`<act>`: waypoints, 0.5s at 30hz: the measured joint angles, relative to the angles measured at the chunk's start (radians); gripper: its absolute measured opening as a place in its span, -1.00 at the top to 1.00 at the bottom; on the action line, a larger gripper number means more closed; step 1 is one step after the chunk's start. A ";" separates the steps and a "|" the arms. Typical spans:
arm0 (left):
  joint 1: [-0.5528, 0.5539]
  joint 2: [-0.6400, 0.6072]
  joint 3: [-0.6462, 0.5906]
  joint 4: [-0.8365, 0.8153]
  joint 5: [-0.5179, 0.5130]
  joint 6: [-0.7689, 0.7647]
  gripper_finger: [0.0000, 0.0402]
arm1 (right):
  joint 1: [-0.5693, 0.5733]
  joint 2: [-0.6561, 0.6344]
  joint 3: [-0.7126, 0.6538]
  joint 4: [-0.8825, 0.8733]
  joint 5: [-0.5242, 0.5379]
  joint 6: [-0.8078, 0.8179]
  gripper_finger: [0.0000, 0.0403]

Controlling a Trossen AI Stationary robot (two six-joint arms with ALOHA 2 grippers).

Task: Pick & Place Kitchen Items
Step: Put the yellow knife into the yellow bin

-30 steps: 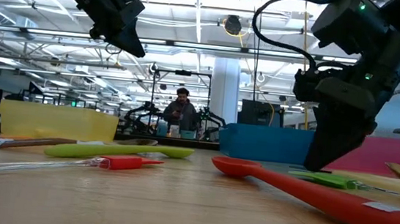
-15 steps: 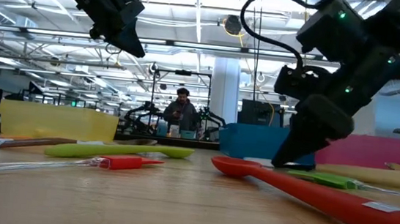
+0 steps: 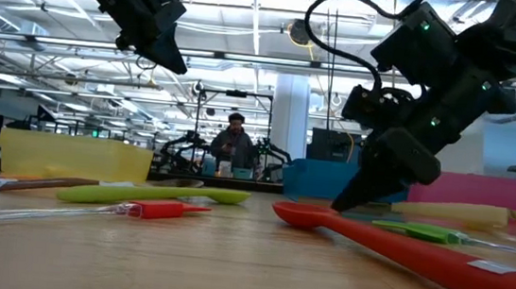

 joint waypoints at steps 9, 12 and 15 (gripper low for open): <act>0.000 0.000 0.000 0.003 0.000 0.000 0.67 | -0.001 -0.092 0.002 0.020 0.079 -0.161 0.99; -0.001 0.000 0.000 0.003 0.000 -0.004 0.67 | -0.002 -0.123 0.002 0.022 0.115 -0.225 0.99; -0.001 0.000 0.000 0.004 0.000 -0.008 0.67 | -0.007 -0.170 0.002 0.067 0.117 -0.282 1.00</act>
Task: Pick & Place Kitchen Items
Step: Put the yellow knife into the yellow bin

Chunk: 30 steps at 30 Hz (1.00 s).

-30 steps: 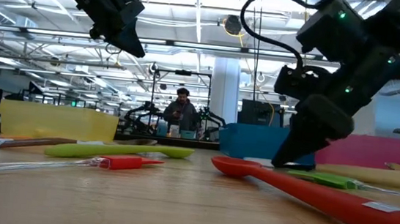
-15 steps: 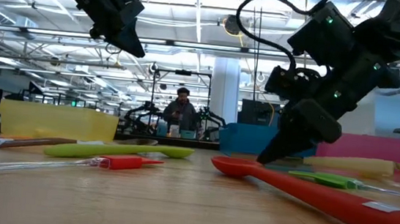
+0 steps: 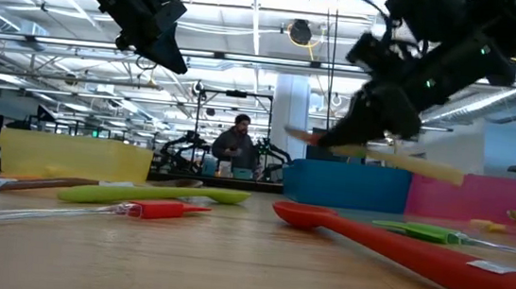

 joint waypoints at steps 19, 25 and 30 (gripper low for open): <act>-0.085 0.175 -0.001 0.256 0.035 0.089 0.67 | -0.072 -0.221 0.002 0.516 -0.399 -0.338 1.00; -0.136 0.303 0.000 0.581 0.164 0.226 0.67 | -0.115 -0.182 0.002 0.657 -0.496 -0.246 1.00; -0.159 0.394 0.000 0.832 0.200 0.317 0.67 | -0.154 -0.134 0.002 0.715 -0.503 -0.203 1.00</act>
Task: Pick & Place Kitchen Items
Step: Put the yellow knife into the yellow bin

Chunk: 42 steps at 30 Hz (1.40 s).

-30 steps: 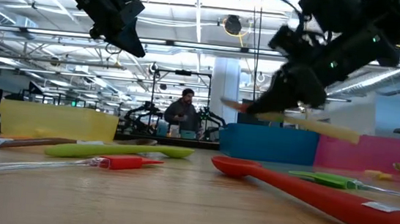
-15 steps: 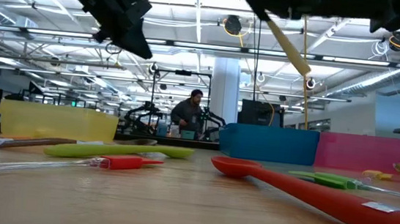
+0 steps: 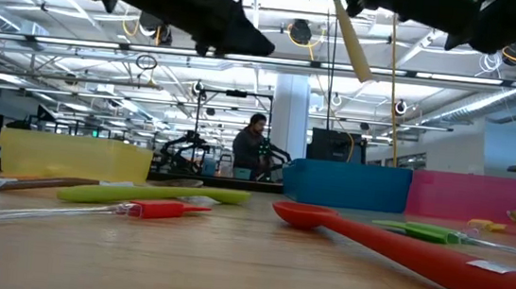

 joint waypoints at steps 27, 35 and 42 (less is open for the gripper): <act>0.022 0.052 0.001 0.226 0.205 0.050 -0.02 | -0.047 0.193 0.053 0.389 -0.117 0.125 0.99; 0.023 0.052 0.001 0.314 0.258 0.075 -0.04 | -0.047 0.201 0.107 0.318 -0.135 0.132 0.98; 0.029 0.052 0.001 0.338 0.258 0.099 -0.04 | -0.046 0.201 0.175 0.208 -0.243 0.132 0.98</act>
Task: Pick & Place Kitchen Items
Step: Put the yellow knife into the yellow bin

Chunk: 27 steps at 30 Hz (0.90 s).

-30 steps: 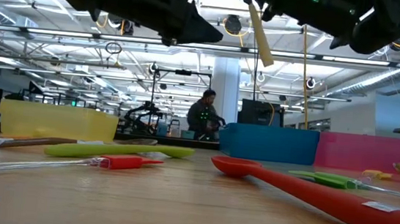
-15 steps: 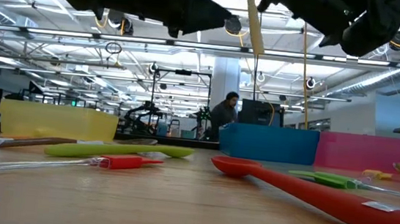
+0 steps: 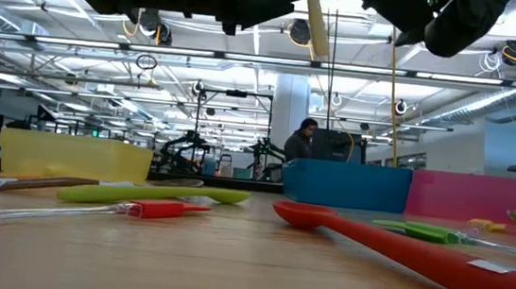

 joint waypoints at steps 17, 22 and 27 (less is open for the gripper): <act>0.004 0.000 -0.012 -0.027 0.013 0.012 0.05 | -0.003 0.164 0.171 -0.043 -0.097 -0.001 0.98; 0.004 0.000 -0.013 -0.072 0.004 0.022 0.38 | -0.003 0.164 0.170 -0.031 -0.097 0.003 0.98; 0.002 0.000 -0.013 -0.070 -0.019 0.038 0.76 | -0.005 0.164 0.170 -0.031 -0.078 0.002 0.98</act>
